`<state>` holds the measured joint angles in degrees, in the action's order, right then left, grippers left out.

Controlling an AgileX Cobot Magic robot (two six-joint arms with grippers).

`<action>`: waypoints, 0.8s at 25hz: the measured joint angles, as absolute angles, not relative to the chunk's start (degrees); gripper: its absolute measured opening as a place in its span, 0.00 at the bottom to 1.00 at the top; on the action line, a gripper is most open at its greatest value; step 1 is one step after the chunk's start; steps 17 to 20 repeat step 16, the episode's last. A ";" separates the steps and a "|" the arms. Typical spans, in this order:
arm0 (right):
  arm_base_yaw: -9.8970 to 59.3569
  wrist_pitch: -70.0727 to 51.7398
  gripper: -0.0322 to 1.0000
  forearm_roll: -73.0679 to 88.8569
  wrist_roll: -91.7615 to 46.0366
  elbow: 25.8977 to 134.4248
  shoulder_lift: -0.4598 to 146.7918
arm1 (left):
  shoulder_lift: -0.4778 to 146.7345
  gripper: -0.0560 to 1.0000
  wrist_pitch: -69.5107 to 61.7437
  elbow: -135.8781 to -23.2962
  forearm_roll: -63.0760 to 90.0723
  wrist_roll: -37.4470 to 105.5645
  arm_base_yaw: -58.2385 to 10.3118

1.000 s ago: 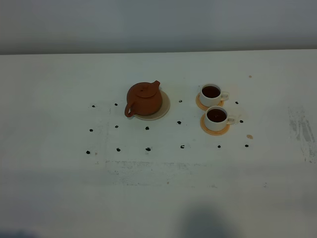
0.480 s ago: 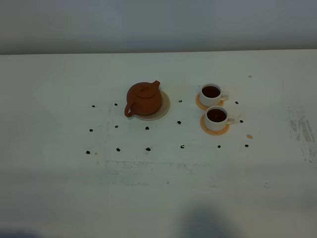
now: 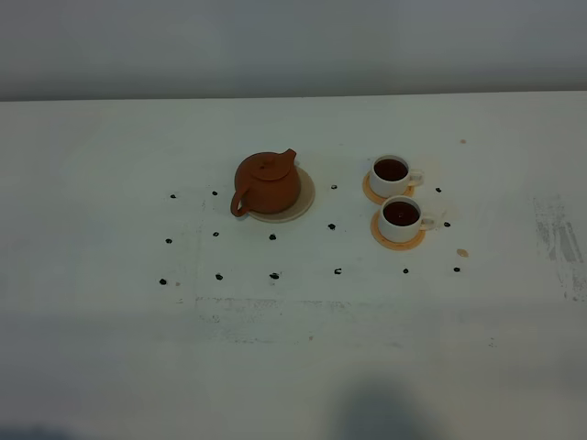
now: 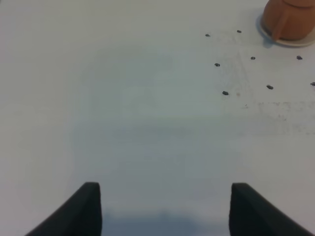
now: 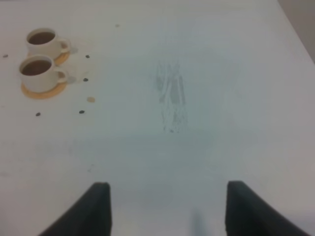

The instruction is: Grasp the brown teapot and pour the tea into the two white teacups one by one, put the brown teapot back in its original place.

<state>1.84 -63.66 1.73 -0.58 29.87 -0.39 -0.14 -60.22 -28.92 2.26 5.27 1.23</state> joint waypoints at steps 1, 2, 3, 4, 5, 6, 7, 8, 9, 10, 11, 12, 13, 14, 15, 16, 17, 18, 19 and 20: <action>1.84 -63.66 0.50 1.73 -0.58 29.87 -0.39 | -0.14 0.56 -60.22 -28.92 2.26 5.32 1.23; 1.84 -63.66 0.50 1.73 -0.58 29.87 -0.39 | -0.14 0.56 -60.22 -28.92 2.26 5.32 1.23; 1.84 -63.66 0.50 1.73 -0.58 29.87 -0.39 | -0.14 0.56 -60.22 -28.92 2.26 5.32 1.23; 1.84 -63.66 0.50 1.73 -0.58 29.87 -0.39 | -0.14 0.56 -60.22 -28.92 2.26 5.32 1.23; 1.84 -63.66 0.50 1.73 -0.58 29.87 -0.39 | -0.14 0.56 -60.22 -28.92 2.26 5.32 1.23; 1.84 -63.66 0.50 1.73 -0.58 29.87 -0.39 | -0.14 0.56 -60.22 -28.92 2.26 5.32 1.23; 1.84 -63.66 0.50 1.73 -0.58 29.87 -0.39 | -0.14 0.56 -60.22 -28.92 2.26 5.32 1.23; 1.84 -63.66 0.50 1.73 -0.58 29.87 -0.39 | -0.14 0.56 -60.22 -28.92 2.26 5.32 1.23; 1.84 -63.66 0.50 1.73 -0.58 29.87 -0.39 | -0.14 0.56 -60.22 -28.92 2.26 5.32 1.23; 1.84 -63.66 0.50 1.73 -0.58 29.87 -0.39 | -0.14 0.56 -60.22 -28.92 2.26 5.32 1.23; 1.84 -63.66 0.50 1.73 -0.58 29.87 -0.39 | -0.14 0.56 -60.22 -28.92 2.26 5.32 1.23; 1.84 -63.66 0.50 1.73 -0.58 29.87 -0.39 | -0.14 0.56 -60.22 -28.92 2.26 5.32 1.23; 1.84 -63.66 0.50 1.73 -0.58 29.87 -0.39 | -0.14 0.56 -60.22 -28.92 2.26 5.32 1.23; 1.84 -63.66 0.50 1.73 -0.58 29.87 -0.39 | -0.14 0.56 -60.22 -28.92 2.26 5.32 1.23; 1.84 -63.66 0.50 1.73 -0.58 29.87 -0.39 | -0.14 0.56 -60.22 -28.92 2.26 5.32 1.23; 1.84 -63.66 0.50 1.73 -0.58 29.87 -0.39 | -0.14 0.56 -60.22 -28.92 2.26 5.32 1.23; 1.84 -63.66 0.50 1.73 -0.58 29.87 -0.39 | -0.14 0.56 -60.22 -28.92 2.26 5.32 1.23; 1.84 -63.66 0.50 1.73 -0.58 29.87 -0.39 | -0.14 0.56 -60.22 -28.92 2.26 5.32 1.23; 1.84 -63.66 0.50 1.73 -0.58 29.87 -0.39 | -0.14 0.56 -60.22 -28.92 2.26 5.32 1.23; 1.84 -63.66 0.50 1.73 -0.58 29.87 -0.39 | -0.14 0.56 -60.22 -28.92 2.26 5.32 1.23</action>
